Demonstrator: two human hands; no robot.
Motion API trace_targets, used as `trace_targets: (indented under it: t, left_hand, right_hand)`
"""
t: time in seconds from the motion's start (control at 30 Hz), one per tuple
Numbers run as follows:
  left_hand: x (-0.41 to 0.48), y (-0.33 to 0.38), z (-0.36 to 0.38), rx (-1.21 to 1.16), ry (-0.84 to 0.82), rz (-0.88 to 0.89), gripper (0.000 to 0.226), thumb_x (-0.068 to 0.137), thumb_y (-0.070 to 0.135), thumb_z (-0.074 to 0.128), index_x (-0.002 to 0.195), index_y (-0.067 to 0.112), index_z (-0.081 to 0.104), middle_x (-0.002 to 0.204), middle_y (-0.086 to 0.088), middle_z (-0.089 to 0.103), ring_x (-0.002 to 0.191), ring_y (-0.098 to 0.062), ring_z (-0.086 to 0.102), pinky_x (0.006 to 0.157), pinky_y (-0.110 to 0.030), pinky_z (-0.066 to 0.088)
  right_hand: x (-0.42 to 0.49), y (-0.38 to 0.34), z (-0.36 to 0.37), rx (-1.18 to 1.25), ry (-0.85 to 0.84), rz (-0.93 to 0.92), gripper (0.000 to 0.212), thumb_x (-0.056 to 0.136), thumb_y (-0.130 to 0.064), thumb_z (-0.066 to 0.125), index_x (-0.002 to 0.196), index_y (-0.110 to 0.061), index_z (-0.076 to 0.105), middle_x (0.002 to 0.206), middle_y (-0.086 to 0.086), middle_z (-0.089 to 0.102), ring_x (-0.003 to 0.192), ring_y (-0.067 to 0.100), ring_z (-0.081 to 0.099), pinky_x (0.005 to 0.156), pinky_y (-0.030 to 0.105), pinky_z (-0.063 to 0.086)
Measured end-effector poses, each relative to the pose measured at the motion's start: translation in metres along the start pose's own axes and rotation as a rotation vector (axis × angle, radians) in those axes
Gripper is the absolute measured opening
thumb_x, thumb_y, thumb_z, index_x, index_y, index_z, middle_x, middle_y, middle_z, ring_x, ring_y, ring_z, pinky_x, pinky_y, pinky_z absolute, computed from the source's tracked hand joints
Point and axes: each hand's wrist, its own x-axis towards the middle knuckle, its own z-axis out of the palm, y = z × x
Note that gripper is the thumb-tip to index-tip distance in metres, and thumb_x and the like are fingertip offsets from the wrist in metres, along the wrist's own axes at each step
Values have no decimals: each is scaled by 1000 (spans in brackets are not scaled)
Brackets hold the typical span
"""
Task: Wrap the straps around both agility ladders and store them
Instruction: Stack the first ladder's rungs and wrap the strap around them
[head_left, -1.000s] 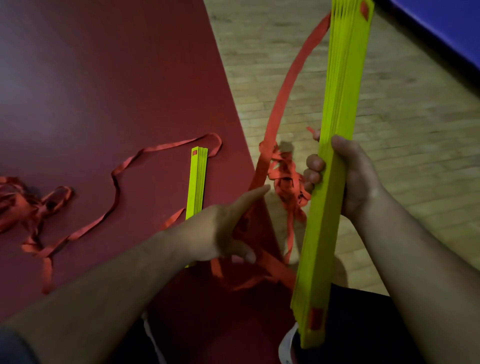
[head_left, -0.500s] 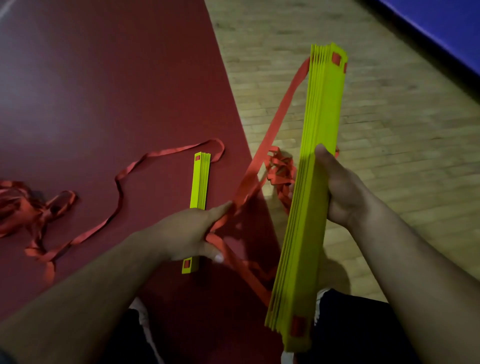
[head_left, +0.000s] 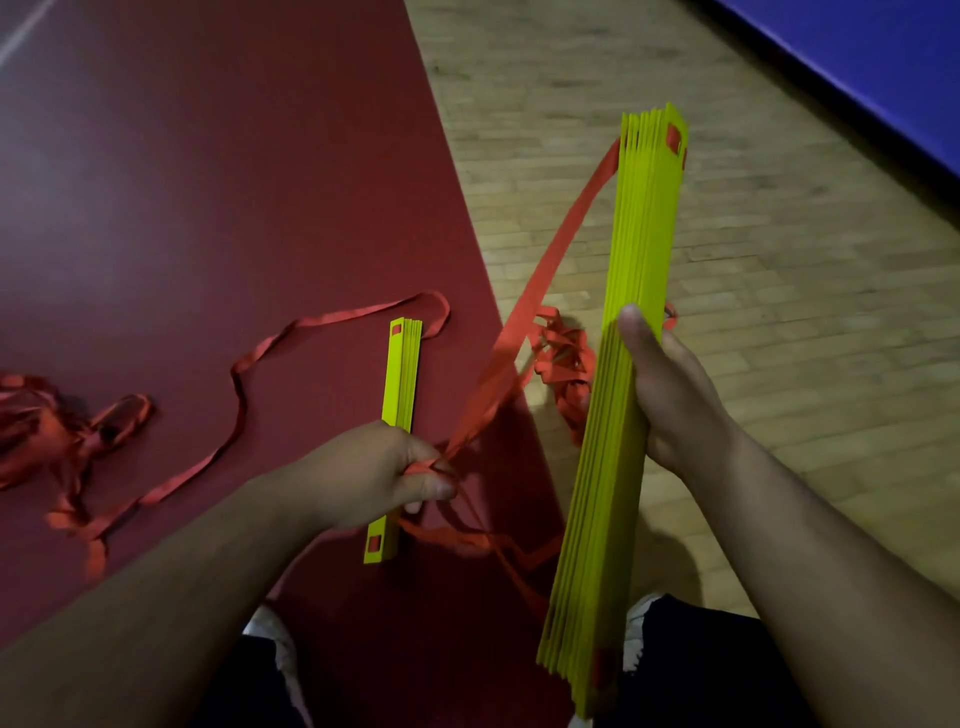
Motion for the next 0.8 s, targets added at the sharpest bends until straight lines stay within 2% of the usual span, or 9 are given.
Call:
trace_targets:
  t: [0.07, 0.17, 0.23, 0.3, 0.4, 0.5, 0.6, 0.7, 0.8]
  left_hand:
    - [0, -1, 0, -4, 34, 12, 23, 93, 40, 65, 85, 19, 70, 73, 10, 71, 70, -2, 67, 69, -22, 50]
    - [-2, -1, -1, -65, 62, 33, 24, 86, 42, 69, 90, 18, 69, 75, 3, 72, 73, -13, 69, 72, -35, 54]
    - [-2, 3, -2, -190, 83, 29, 20, 84, 25, 76, 96, 19, 62, 72, 1, 72, 62, -15, 69, 63, -31, 56]
    - [-3, 5, -4, -254, 68, 23, 24, 83, 14, 78, 89, 21, 56, 65, 6, 70, 51, -14, 64, 54, -25, 50]
    - [-3, 1, -7, -307, 62, 5, 21, 81, 12, 80, 80, 15, 60, 61, 9, 62, 51, -11, 60, 54, -28, 48]
    - [-5, -3, -9, -374, 57, -20, 20, 83, 12, 78, 95, 12, 62, 69, 6, 61, 54, -8, 56, 50, -26, 48]
    - [-8, -5, -6, -361, 11, -64, 18, 94, 22, 66, 107, 15, 55, 69, 2, 68, 46, -4, 52, 44, -20, 43]
    - [-7, -9, 6, -352, -34, -110, 22, 102, 40, 47, 101, 19, 52, 72, 4, 71, 48, -11, 51, 46, -22, 42]
    - [-1, -10, 26, -281, -127, -117, 22, 104, 33, 48, 89, 19, 56, 72, 12, 71, 55, -20, 57, 55, -28, 46]
  right_hand:
    - [1, 1, 0, 0, 55, 79, 58, 89, -69, 52, 98, -12, 64, 67, 9, 65, 58, 24, 64, 59, 42, 59]
    - [1, 0, -1, 52, 46, 136, 50, 102, -54, 42, 88, -11, 63, 63, 6, 60, 52, 21, 61, 52, 34, 54]
    - [-1, -1, -3, 44, -11, 128, 44, 104, -46, 43, 99, -7, 63, 64, 5, 62, 52, 20, 63, 51, 32, 54]
    - [-2, -2, -3, 30, -47, 100, 41, 102, -44, 48, 110, -6, 60, 64, 4, 65, 54, 20, 65, 50, 33, 55]
    - [-5, -6, -2, 34, -85, 59, 42, 87, -45, 60, 114, -12, 57, 70, 5, 65, 57, 27, 66, 48, 33, 55]
    - [-6, -7, -2, 11, -119, 27, 35, 82, -42, 63, 108, -20, 57, 76, 4, 62, 62, 31, 64, 48, 31, 54]
    - [-8, -7, -1, 1, -134, -5, 33, 80, -39, 64, 109, -24, 57, 69, -1, 62, 61, 29, 61, 47, 29, 52]
    - [-8, -7, 2, -8, -134, -25, 34, 81, -40, 65, 108, -22, 56, 68, 2, 61, 57, 29, 60, 45, 30, 52]
    - [-8, -11, 7, 8, -131, -37, 31, 82, -43, 65, 102, -21, 56, 68, 3, 61, 60, 31, 59, 50, 35, 54]
